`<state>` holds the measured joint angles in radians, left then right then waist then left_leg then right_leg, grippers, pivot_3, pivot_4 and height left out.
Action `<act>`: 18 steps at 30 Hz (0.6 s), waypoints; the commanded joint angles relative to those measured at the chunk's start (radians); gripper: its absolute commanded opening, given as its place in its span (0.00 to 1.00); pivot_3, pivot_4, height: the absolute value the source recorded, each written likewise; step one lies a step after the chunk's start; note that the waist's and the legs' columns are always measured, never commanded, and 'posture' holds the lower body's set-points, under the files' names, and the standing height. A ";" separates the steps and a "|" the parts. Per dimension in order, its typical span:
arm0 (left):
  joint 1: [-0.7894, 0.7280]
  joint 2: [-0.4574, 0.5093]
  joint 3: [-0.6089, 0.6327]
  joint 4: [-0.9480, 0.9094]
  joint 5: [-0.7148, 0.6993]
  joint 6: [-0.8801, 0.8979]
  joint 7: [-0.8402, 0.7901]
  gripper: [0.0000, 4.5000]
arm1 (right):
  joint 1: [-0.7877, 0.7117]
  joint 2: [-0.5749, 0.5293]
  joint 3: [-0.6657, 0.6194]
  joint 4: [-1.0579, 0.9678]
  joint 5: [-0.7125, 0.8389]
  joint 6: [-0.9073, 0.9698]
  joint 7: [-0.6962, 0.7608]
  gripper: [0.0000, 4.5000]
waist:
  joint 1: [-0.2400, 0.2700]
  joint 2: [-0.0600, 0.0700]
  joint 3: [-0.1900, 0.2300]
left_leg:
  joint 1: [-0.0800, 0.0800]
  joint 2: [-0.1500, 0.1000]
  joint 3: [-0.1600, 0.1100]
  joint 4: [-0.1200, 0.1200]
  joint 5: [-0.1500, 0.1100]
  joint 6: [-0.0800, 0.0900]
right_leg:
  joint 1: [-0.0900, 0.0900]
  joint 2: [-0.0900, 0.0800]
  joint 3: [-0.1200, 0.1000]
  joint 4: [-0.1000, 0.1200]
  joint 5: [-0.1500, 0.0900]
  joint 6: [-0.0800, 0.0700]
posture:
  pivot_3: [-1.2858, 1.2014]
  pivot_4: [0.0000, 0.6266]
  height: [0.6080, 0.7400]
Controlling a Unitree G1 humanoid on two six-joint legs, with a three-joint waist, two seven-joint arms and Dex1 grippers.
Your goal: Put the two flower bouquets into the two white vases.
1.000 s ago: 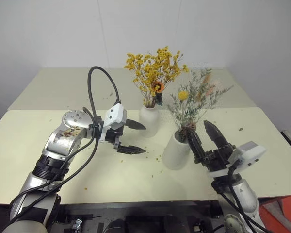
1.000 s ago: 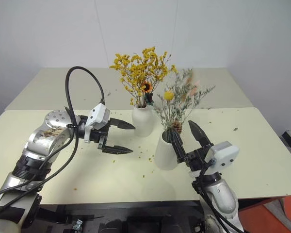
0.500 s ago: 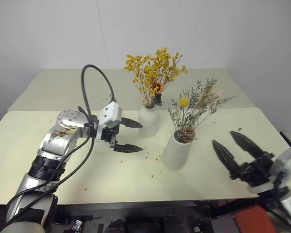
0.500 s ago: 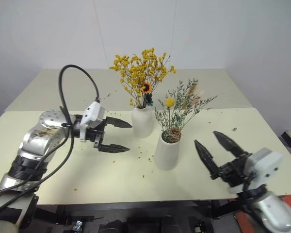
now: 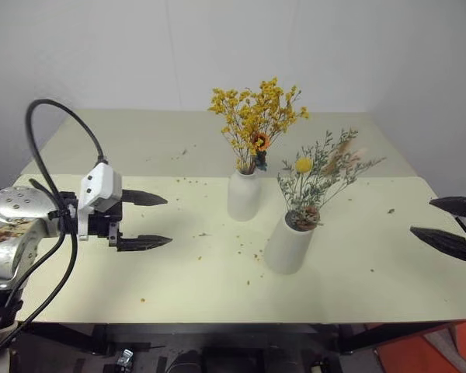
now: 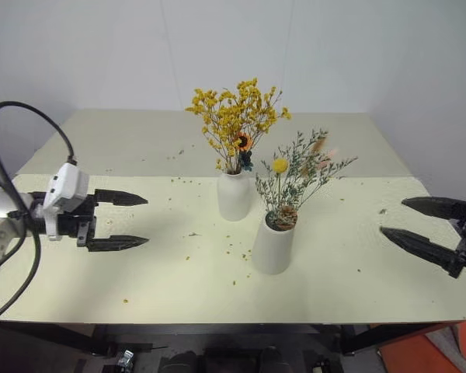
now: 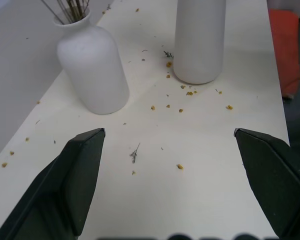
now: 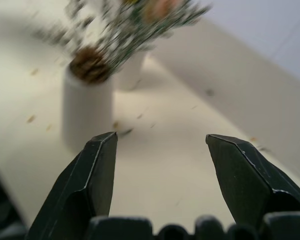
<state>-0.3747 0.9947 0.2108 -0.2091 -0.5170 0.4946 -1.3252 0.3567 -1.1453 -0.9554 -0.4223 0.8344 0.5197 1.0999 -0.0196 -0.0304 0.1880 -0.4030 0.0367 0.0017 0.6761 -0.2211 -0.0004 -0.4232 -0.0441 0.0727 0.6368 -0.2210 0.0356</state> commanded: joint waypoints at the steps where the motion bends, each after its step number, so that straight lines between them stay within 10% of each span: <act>1: 0.017 0.028 0.058 -0.061 -0.039 0.021 0.023 1.00 | -0.036 -0.018 -0.031 0.026 -0.036 -0.003 0.059 0.75 | 0.003 0.000 0.000 | 0.000 0.000 0.000 0.000 0.000 0.000 | 0.000 0.000 0.000 0.000 0.000 0.000 | 0.52 0.24 1.00; 18: 0.028 0.068 0.068 -0.113 -0.106 0.075 0.080 1.00 | -0.084 0.010 0.014 0.036 -0.110 0.050 0.144 0.75 | 0.004 0.000 0.000 | -0.002 0.000 0.001 0.000 0.000 0.000 | 0.000 0.000 0.000 -0.005 0.002 0.003 | 0.52 0.24 1.00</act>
<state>-0.3226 1.0443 0.2566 -0.3093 -0.6089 0.5714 -1.2482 0.2859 -1.1253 -0.9138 -0.3844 0.7281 0.5630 1.2338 -0.0159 -0.0303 0.1880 -0.4048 0.0369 0.0024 0.6761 -0.2212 -0.0004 -0.4233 -0.0441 0.0728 0.6321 -0.2190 0.0386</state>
